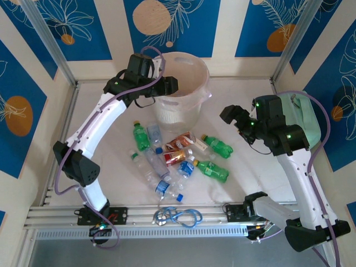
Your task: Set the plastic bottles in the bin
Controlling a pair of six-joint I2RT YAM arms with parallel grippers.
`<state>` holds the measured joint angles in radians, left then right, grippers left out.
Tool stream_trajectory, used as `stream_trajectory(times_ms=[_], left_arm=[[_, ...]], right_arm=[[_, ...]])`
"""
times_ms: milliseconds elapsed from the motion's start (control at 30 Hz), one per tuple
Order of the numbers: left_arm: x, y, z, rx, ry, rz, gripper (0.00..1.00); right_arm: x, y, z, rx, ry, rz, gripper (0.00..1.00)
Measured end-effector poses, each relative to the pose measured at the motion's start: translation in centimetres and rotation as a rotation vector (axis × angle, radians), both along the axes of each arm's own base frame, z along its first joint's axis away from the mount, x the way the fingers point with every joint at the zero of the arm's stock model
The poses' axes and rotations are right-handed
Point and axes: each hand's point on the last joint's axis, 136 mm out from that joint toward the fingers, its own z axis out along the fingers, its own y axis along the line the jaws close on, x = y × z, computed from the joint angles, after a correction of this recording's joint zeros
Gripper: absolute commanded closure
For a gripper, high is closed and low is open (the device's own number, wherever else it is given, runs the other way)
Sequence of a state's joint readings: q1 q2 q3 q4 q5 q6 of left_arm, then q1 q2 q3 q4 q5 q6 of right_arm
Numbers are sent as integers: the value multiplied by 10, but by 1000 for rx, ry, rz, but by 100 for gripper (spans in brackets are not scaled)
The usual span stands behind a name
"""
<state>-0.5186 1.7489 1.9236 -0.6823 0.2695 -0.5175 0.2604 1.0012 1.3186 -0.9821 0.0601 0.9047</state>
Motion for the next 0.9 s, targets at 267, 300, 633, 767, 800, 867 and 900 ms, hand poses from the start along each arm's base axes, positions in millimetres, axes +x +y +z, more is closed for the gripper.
stream_trajectory(times_ms=[267,300,633,767,800,867,900], left_arm=[[1,1,6,-14,-12,-2,38],[1,2,7,-16,-15,-1,37],[-31,62,61,-84,-133,89,38],[-55,93,53,-101,-130,145,38],[-61,98,45,-100,-118,156,38],[-70,106,27,-95,-85,172,38],[-75,109,15,-90,-62,178,38]], right_arm=[[1,-5,-8,-9,23,-4,4],[3,-5,-12,-13,33,-2,4],[4,14,-94,-80,275,134,22],[-7,31,-127,-128,368,231,22],[-10,36,-136,-140,390,258,19],[-15,46,-149,-165,426,311,14],[-17,51,-155,-178,441,337,14]])
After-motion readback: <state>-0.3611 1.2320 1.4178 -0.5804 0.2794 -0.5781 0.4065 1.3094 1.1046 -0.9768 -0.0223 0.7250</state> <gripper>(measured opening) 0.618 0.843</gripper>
